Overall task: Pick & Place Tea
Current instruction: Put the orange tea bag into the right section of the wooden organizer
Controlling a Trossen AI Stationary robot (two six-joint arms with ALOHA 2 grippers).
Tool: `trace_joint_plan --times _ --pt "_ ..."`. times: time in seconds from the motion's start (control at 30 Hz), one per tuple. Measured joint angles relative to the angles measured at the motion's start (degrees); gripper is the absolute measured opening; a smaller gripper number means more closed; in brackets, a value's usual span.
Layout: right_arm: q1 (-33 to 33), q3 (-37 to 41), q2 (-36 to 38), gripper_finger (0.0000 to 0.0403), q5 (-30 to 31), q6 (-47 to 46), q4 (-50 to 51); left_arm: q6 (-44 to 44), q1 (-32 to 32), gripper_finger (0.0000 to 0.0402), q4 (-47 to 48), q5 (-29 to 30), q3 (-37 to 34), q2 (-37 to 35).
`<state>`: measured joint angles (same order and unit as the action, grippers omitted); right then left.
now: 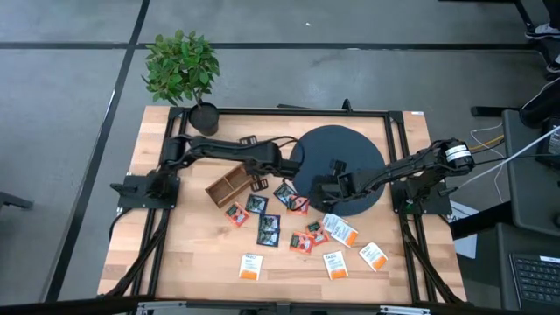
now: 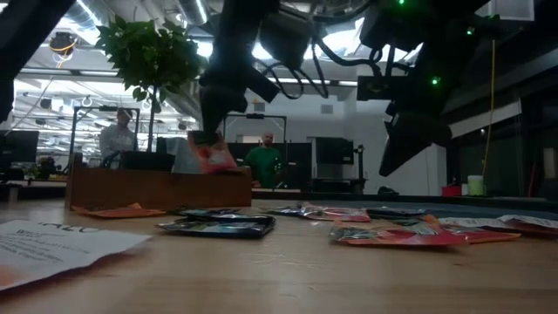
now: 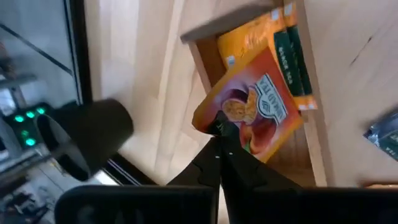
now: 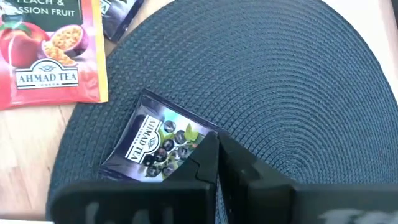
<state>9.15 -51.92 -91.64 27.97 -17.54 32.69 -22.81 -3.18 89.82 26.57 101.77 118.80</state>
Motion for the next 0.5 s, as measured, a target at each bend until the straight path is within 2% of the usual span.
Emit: trace_joint_plan --times 0.2,0.5 --pt "0.0 0.0 0.0 0.0012 -0.04 -0.18 -0.28 3.06 -0.09 0.0002 0.18 3.18 3.44 0.98" --pt "0.0 0.0 0.0 0.0012 -0.04 -0.11 -0.86 5.07 -1.06 0.0002 0.23 2.44 3.72 0.98"
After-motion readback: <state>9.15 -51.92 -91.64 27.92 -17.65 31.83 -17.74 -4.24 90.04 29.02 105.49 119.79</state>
